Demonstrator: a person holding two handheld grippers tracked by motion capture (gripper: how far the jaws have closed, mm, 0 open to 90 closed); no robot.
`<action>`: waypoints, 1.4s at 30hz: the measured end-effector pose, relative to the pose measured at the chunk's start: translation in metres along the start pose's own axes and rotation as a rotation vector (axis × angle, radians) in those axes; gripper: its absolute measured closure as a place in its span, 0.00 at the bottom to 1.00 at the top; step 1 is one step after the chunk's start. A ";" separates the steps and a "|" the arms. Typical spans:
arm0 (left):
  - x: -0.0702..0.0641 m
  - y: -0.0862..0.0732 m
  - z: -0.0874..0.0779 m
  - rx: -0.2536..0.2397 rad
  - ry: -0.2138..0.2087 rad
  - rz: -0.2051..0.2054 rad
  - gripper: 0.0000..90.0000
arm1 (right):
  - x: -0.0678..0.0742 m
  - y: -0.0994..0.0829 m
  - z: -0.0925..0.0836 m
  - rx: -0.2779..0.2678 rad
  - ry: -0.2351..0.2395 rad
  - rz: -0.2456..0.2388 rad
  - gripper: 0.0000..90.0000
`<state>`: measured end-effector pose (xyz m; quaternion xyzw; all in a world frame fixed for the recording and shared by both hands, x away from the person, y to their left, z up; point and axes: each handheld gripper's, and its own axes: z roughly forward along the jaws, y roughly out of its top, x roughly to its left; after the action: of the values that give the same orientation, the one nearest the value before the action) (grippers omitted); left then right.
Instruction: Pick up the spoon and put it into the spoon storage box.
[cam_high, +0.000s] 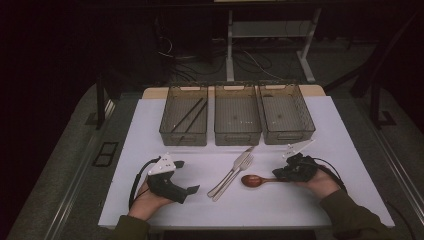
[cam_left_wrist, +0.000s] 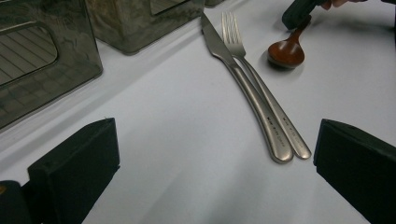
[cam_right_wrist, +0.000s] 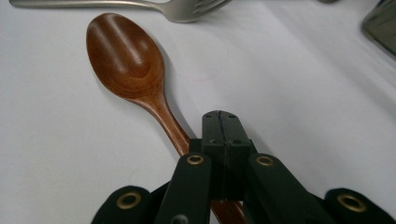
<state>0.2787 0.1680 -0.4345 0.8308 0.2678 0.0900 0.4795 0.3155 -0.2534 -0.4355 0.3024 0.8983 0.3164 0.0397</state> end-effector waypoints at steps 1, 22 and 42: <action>0.000 0.000 0.000 -0.002 0.000 0.000 0.00 | -0.001 0.000 -0.002 -0.016 0.003 0.010 0.99; -0.002 0.001 0.003 0.003 -0.011 0.003 0.00 | 0.022 0.023 0.003 -0.178 0.151 -0.005 0.48; -0.002 0.000 0.004 0.008 -0.012 0.004 0.00 | 0.034 0.027 0.034 -0.075 0.123 -0.105 0.50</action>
<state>0.2785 0.1638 -0.4360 0.8338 0.2635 0.0852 0.4776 0.3111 -0.1990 -0.4420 0.2334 0.9012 0.3650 0.0123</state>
